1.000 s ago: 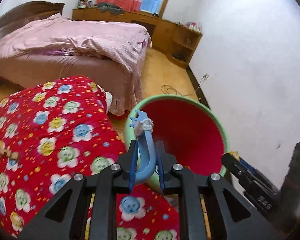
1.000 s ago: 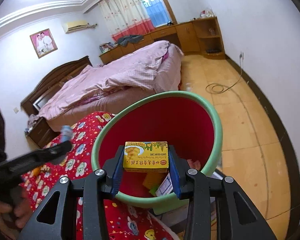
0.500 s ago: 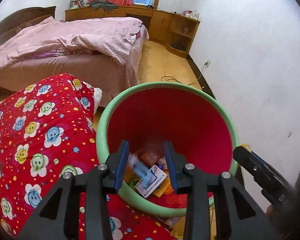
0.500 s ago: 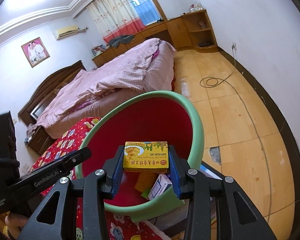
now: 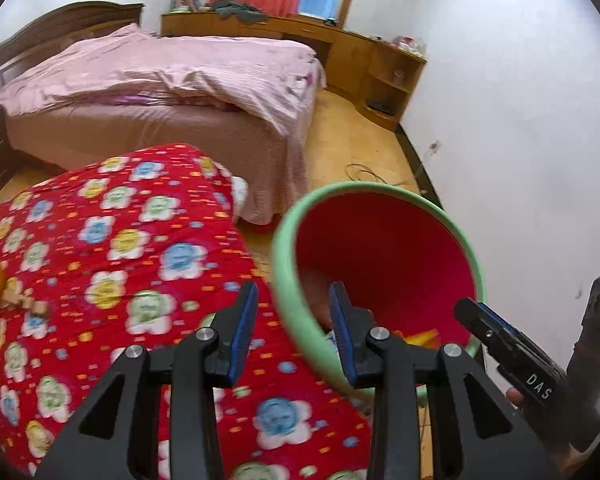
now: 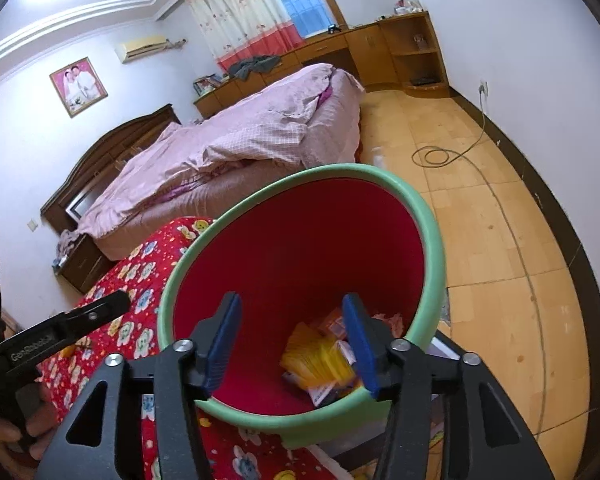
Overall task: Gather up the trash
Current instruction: 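Move both open tools back over the quilt toward the orange snack and stick, then grasp the orange bow-shaped snack with the left tool while the right tool grasps the wooden stick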
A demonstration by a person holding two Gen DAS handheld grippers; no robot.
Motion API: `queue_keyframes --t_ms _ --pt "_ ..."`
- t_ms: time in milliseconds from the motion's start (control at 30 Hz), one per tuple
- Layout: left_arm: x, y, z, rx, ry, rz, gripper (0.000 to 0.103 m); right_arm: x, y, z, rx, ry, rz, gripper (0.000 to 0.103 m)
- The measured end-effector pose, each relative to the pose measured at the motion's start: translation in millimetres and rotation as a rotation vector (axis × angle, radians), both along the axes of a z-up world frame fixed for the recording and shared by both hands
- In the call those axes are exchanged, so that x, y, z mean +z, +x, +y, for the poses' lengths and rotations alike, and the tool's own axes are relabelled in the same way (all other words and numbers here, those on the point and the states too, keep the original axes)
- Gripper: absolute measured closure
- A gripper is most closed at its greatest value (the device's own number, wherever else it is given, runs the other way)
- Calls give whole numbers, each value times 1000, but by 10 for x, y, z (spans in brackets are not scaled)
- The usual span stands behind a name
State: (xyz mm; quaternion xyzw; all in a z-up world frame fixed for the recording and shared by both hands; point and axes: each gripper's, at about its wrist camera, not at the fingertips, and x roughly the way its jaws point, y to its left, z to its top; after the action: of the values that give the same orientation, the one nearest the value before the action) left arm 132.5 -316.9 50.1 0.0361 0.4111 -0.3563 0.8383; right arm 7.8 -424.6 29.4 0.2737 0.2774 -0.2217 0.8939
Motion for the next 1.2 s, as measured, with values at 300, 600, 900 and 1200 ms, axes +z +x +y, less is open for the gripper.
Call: queue_keyframes --t_ms 300,600,900,1200 --pt "125 286 588 134 9 -40 66 13 20 100 21 23 -3 46" --pt "15 586 1232 245 54 -12 66 29 89 215 53 57 15 46" --pt "-144 940 1759 367 136 -51 54 16 231 305 70 74 44 46" --pt "-407 1248 2150 457 153 -9 52 -18 396 424 85 64 79 46"
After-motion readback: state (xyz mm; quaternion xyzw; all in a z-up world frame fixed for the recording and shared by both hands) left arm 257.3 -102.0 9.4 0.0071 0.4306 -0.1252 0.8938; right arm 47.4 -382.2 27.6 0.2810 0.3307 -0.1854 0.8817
